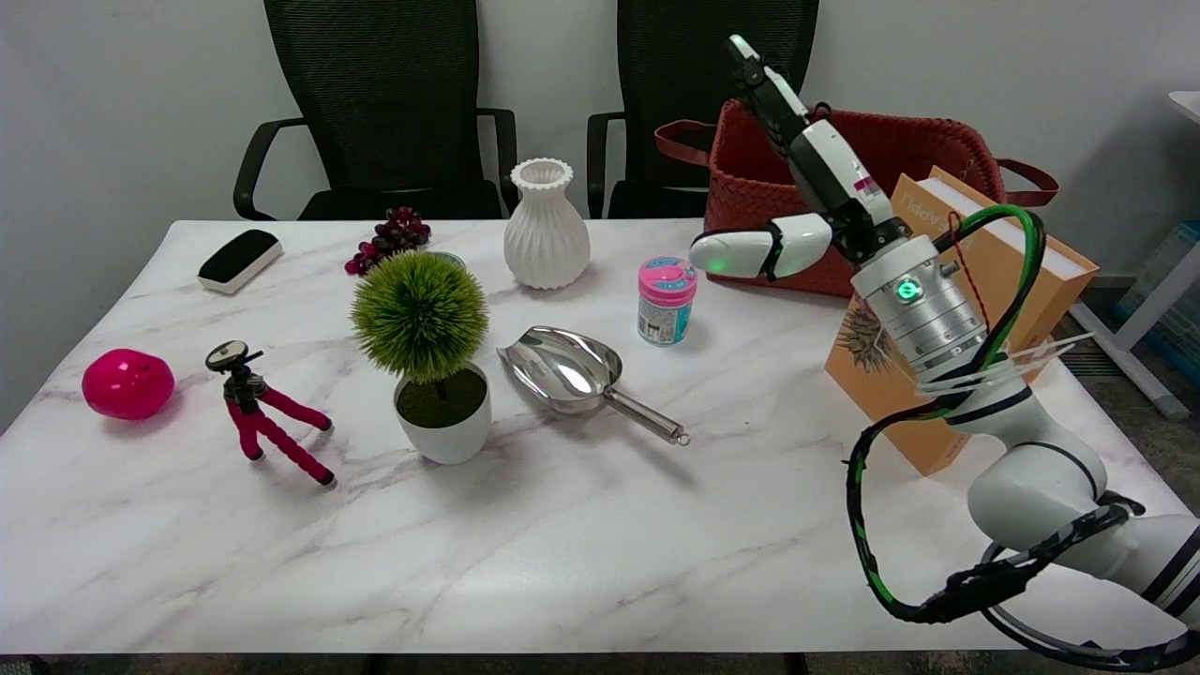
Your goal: Pick up the pink gum jar.
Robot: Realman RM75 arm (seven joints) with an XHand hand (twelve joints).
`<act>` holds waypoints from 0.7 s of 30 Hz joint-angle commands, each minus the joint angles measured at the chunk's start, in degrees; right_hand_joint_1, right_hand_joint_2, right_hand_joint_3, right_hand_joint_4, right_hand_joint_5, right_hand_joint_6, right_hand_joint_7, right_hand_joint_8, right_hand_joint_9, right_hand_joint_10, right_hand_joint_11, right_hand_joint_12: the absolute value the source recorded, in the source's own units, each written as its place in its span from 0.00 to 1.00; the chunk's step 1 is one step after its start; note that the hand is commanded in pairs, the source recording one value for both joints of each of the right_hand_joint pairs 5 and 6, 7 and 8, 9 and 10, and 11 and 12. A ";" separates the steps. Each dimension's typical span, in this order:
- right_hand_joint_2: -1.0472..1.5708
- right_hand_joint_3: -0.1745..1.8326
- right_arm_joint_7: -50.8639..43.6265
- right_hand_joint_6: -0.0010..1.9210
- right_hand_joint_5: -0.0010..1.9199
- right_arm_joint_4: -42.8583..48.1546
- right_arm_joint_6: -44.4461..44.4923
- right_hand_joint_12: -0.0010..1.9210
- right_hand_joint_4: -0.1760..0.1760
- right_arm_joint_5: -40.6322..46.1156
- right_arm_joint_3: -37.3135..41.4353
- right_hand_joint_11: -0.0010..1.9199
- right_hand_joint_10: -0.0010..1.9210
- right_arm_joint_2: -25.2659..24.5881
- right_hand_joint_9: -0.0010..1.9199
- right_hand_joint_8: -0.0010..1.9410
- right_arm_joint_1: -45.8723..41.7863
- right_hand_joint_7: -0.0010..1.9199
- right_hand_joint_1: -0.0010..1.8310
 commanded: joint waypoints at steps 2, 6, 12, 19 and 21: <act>0.48 0.20 -0.07 0.00 0.00 -1.69 -1.70 0.00 0.50 0.41 -0.39 0.00 0.00 -5.32 0.00 0.00 -0.91 0.00 0.42; 0.48 0.21 -0.07 0.00 0.00 -3.95 -1.86 0.00 0.50 1.77 -1.07 0.00 0.00 -7.78 0.00 0.00 -0.87 0.00 0.42; 0.48 0.21 -0.15 0.00 0.00 -7.94 -3.38 0.00 0.50 1.77 -0.75 0.00 0.00 -12.71 0.00 0.00 -0.44 0.00 0.42; 0.48 0.21 -0.15 0.00 0.00 -13.95 -4.05 0.00 0.50 2.32 -1.70 0.00 0.00 -15.47 0.00 0.00 2.91 0.00 0.43; 0.48 0.21 -0.15 0.00 0.00 -15.81 -4.26 0.00 0.50 3.53 -2.59 0.00 0.00 -15.80 0.00 0.00 4.60 0.00 0.43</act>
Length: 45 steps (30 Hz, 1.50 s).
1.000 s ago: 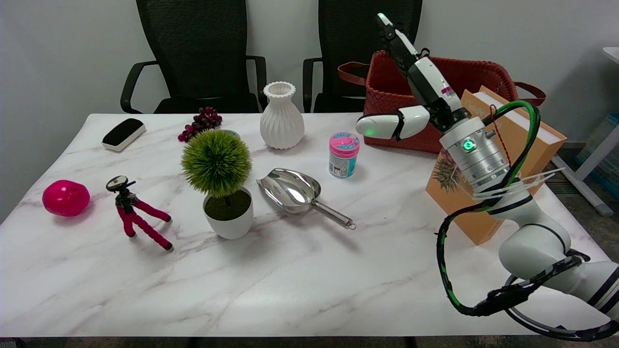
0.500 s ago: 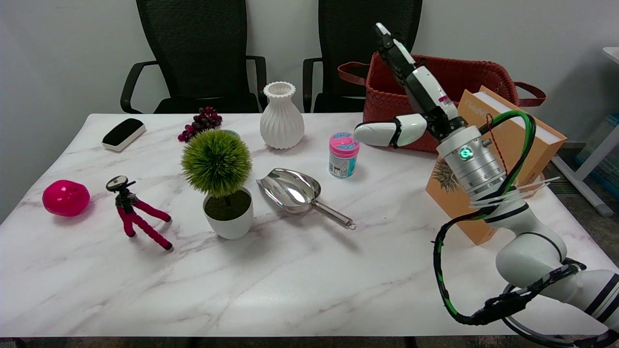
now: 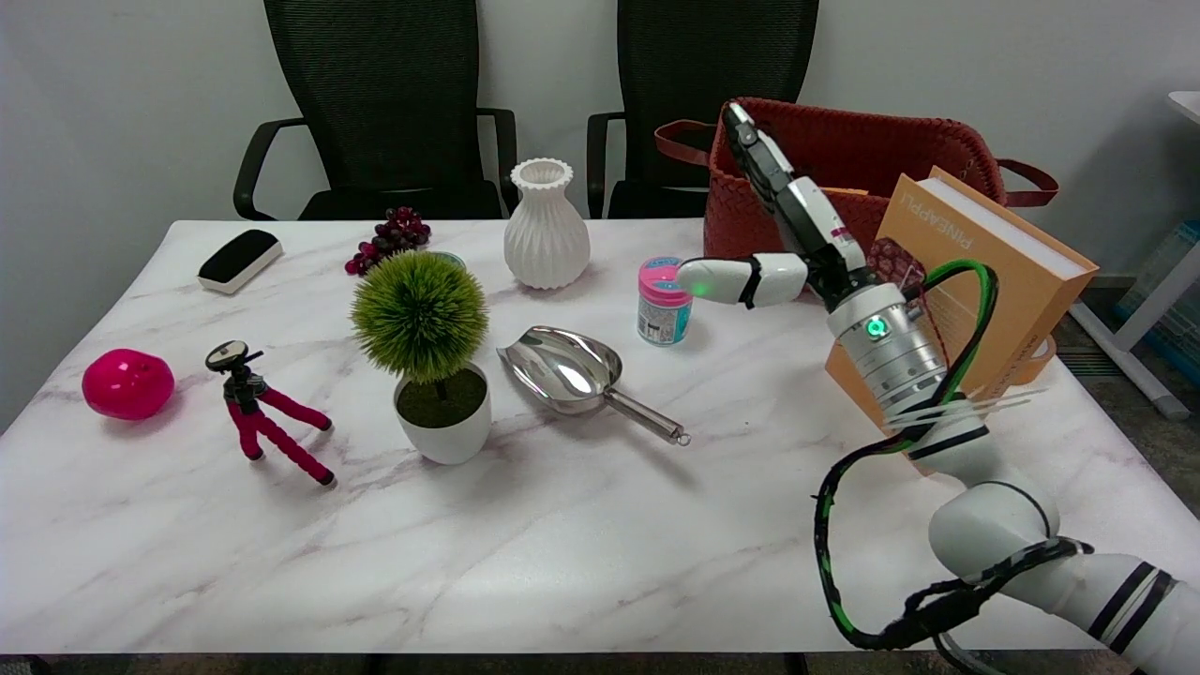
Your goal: Pick up the pink gum jar.
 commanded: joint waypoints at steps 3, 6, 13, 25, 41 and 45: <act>0.48 0.21 -0.07 0.00 0.00 -13.25 -2.39 0.00 0.50 3.17 -2.96 0.00 0.00 -7.74 0.00 0.00 7.07 0.00 0.44; 0.48 0.21 0.13 0.00 0.00 -15.38 -2.31 0.00 0.50 3.21 -3.71 0.00 0.00 -7.86 0.00 0.00 8.49 0.00 0.44; 0.46 0.23 0.33 0.00 0.00 -18.61 -2.39 0.00 0.50 3.21 -5.25 0.00 0.00 -8.70 0.00 0.00 11.10 0.00 0.45; 0.42 0.29 0.49 0.00 0.00 -21.46 -3.03 0.00 0.50 3.21 -6.59 0.00 0.00 -9.26 0.00 0.00 11.57 0.00 0.47; 0.39 0.31 4.12 0.00 0.00 -28.80 -5.92 0.05 0.50 2.83 -8.24 0.05 0.00 -11.42 0.00 0.00 15.63 0.00 0.48; 0.39 0.32 4.96 0.00 0.00 -29.65 -5.99 0.05 0.50 2.73 -8.50 0.05 0.00 -11.54 0.00 0.00 16.36 0.00 0.47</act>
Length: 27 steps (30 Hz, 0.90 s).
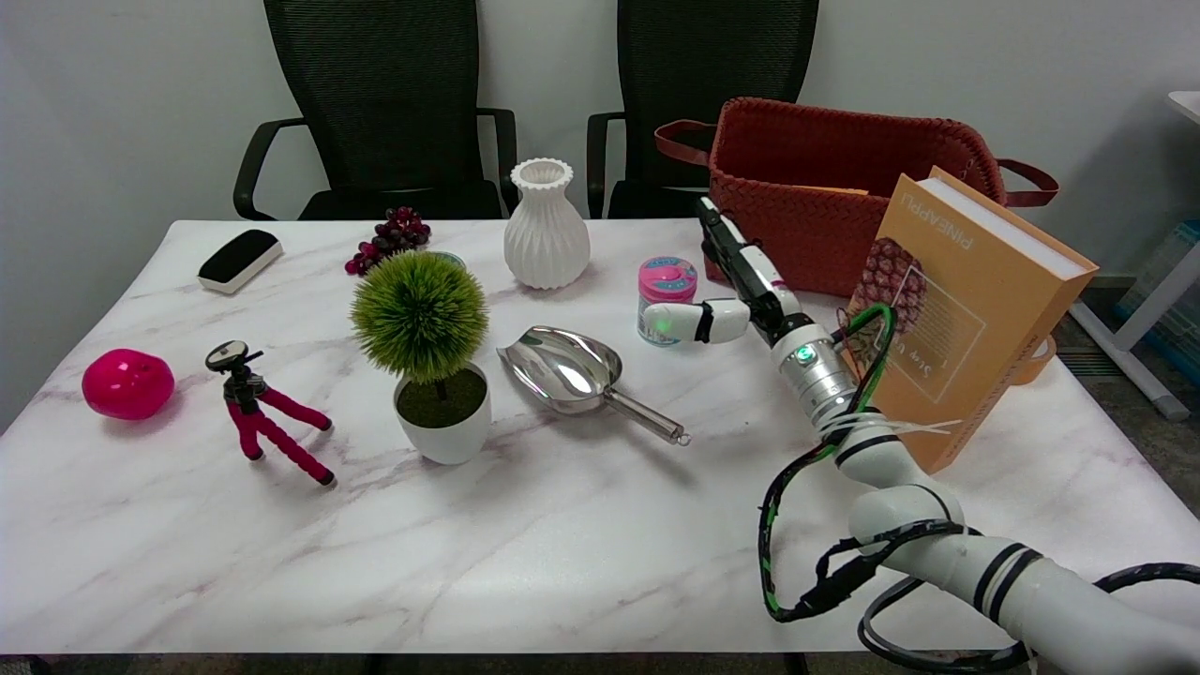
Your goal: Pick up the pink gum jar.
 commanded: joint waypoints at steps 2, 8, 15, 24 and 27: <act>0.39 0.32 4.04 0.00 0.00 -7.27 -2.03 0.05 0.50 -0.35 -1.87 0.05 0.00 -1.94 0.00 0.00 4.26 0.00 0.47; 0.39 0.32 4.04 0.00 0.00 -8.76 -2.35 0.06 0.50 -0.11 -1.87 0.06 0.00 -2.46 0.00 0.00 4.85 0.00 0.47; 0.38 0.32 4.16 0.00 0.00 -11.77 -1.98 0.06 0.50 0.05 -1.87 0.06 0.00 -3.11 0.00 0.00 6.02 0.00 0.49; 0.37 0.33 5.36 0.00 0.00 -13.00 -1.74 0.06 0.50 0.05 -1.71 0.06 0.00 -3.14 0.00 0.00 6.33 0.00 0.49; 0.37 0.33 5.76 0.00 0.00 -13.74 -1.71 0.06 0.50 0.05 -1.83 0.06 0.00 -3.14 0.00 0.00 6.62 0.00 0.49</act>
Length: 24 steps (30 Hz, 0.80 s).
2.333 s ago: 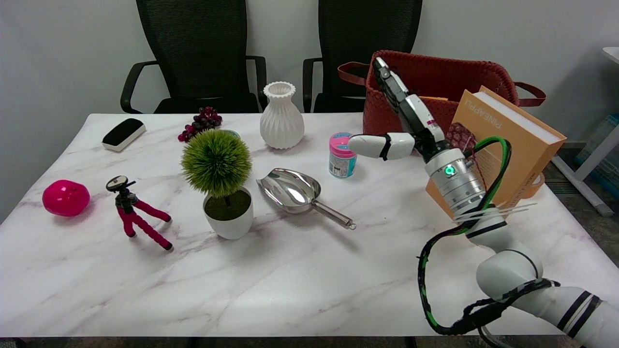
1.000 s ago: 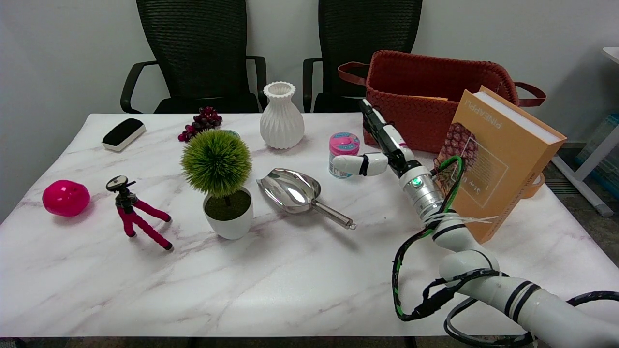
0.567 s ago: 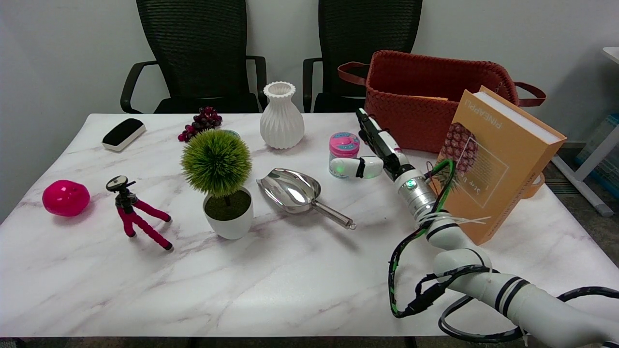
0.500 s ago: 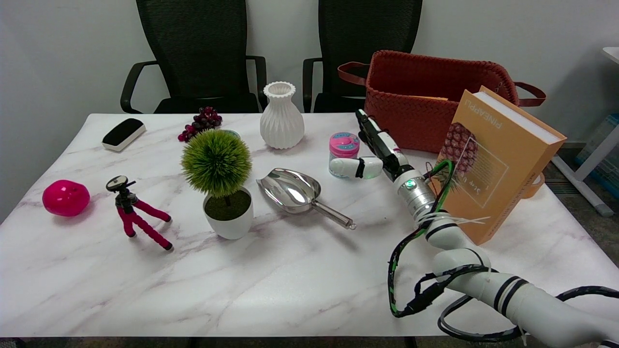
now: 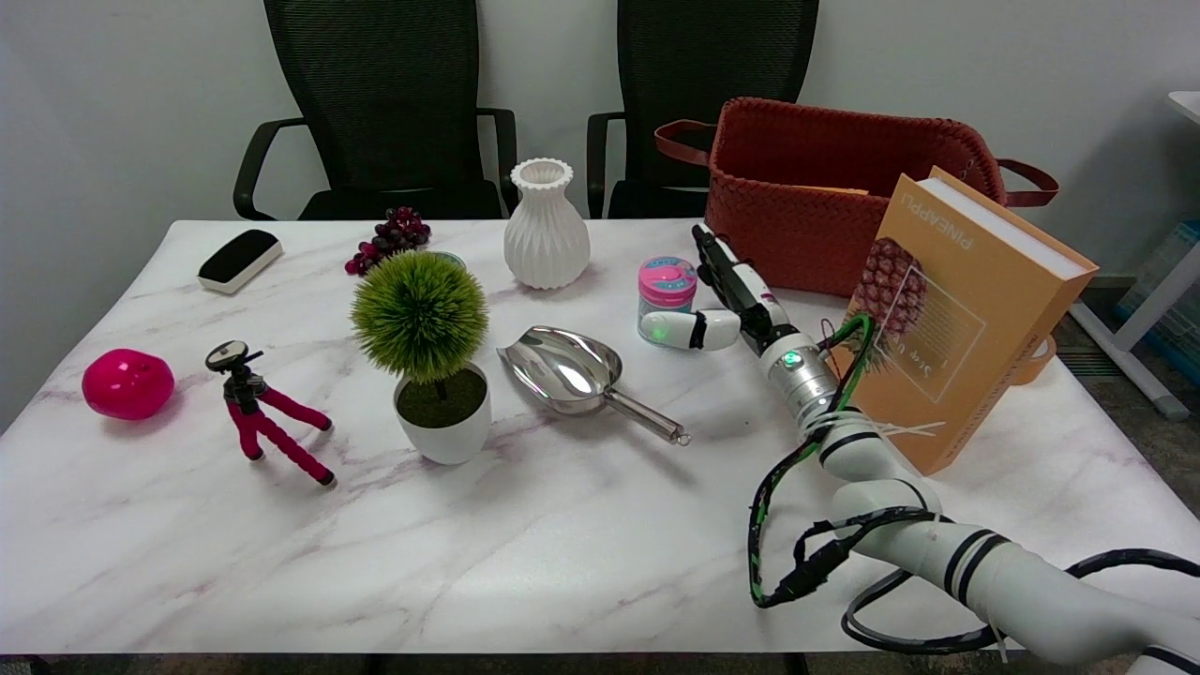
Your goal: Pick up the pink gum jar.
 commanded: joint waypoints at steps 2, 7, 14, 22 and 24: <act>0.37 0.33 2.35 0.00 0.00 -4.50 0.08 0.06 0.50 0.11 -0.23 0.06 0.00 -0.75 0.00 0.00 1.87 0.00 0.49; 0.37 0.33 2.98 0.00 0.00 -5.84 -0.60 0.07 0.50 -0.29 -0.31 0.07 0.00 -1.36 0.00 0.00 2.70 0.00 0.49; 0.36 0.33 3.48 0.00 0.00 -7.02 -0.63 0.08 0.50 -0.34 -0.31 0.08 0.00 -2.12 0.00 0.00 3.60 0.00 0.49; 0.34 0.34 5.20 0.00 0.00 -9.42 -0.24 0.09 0.50 -0.45 -1.59 0.09 0.00 -3.15 0.00 0.00 5.07 0.00 0.49; 0.34 0.34 5.74 0.00 0.00 -9.50 -0.31 0.09 0.50 -0.58 -1.67 0.09 0.00 -3.23 0.00 0.00 5.23 0.00 0.49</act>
